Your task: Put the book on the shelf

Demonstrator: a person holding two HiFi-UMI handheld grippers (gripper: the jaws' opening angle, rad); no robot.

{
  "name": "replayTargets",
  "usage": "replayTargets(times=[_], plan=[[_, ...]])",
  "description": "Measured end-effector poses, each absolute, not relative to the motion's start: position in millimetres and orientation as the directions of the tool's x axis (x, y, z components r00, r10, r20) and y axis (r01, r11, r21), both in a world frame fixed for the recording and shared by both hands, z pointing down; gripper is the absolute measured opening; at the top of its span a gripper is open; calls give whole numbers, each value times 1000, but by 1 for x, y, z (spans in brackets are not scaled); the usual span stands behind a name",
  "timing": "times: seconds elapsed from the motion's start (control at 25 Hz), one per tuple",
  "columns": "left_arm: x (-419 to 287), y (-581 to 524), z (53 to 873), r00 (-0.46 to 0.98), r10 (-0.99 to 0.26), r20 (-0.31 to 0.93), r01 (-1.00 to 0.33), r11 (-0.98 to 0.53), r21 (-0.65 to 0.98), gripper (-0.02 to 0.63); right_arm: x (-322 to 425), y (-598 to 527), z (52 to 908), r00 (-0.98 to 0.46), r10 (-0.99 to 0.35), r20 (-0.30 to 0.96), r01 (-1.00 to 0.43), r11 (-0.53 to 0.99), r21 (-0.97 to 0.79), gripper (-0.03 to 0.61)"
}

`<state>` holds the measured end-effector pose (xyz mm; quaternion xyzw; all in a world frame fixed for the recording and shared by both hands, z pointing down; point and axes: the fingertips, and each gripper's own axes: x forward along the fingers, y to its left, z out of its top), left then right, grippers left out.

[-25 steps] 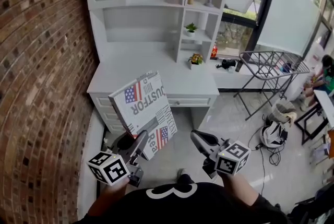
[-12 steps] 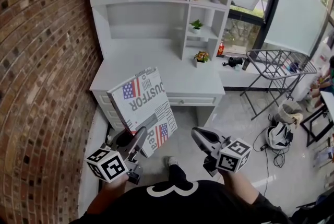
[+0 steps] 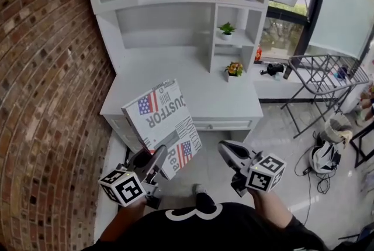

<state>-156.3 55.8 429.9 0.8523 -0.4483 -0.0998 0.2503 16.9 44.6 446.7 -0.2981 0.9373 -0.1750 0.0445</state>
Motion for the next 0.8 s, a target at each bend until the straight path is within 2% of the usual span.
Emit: replayTargets(times=[0.32, 0.8], plan=[[-128, -58, 426, 593, -802, 70, -709, -478, 519, 152, 38, -75, 444, -826, -564, 7, -524, 763, -378, 9], [-107, -179, 368, 537, -844, 0, -771, -491, 405, 152, 60, -184, 406, -852, -522, -35, -493, 823, -281, 9]])
